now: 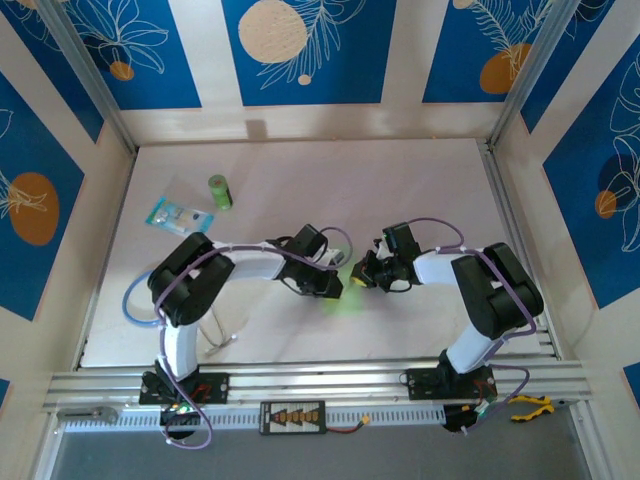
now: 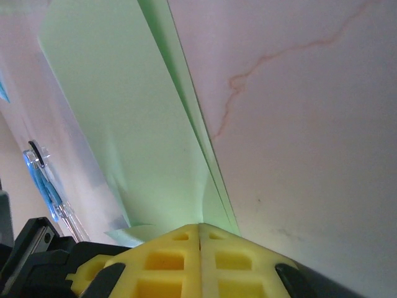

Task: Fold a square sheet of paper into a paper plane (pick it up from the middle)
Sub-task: Fold the triangle a second time at the center of the table.

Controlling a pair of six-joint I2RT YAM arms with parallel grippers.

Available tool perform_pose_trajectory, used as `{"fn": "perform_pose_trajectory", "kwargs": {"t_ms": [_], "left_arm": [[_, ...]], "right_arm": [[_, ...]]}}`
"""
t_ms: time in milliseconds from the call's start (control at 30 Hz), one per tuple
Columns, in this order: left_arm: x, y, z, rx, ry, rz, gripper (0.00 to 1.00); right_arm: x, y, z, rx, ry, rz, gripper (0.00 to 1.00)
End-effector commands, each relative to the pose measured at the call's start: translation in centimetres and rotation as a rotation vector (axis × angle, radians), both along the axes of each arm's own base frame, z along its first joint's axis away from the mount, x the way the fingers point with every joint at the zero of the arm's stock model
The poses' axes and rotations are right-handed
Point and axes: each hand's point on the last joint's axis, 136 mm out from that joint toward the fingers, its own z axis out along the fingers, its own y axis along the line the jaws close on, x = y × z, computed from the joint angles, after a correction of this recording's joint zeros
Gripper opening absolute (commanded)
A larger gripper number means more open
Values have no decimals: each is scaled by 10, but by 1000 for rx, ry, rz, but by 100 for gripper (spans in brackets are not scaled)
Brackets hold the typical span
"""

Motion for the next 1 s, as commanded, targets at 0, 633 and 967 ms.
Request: {"fn": "perform_pose_trajectory", "kwargs": {"t_ms": [0, 633, 967], "left_arm": [[-29, 26, -12, 91, 67, -33, 13], [-23, 37, 26, 86, -68, -27, 13], [-27, 0, 30, -41, 14, -81, 15]], "right_arm": [[-18, -17, -30, -105, 111, -30, 0], [-19, -15, -31, -109, 119, -24, 0], [-19, -13, -31, -110, 121, -21, 0]]}}
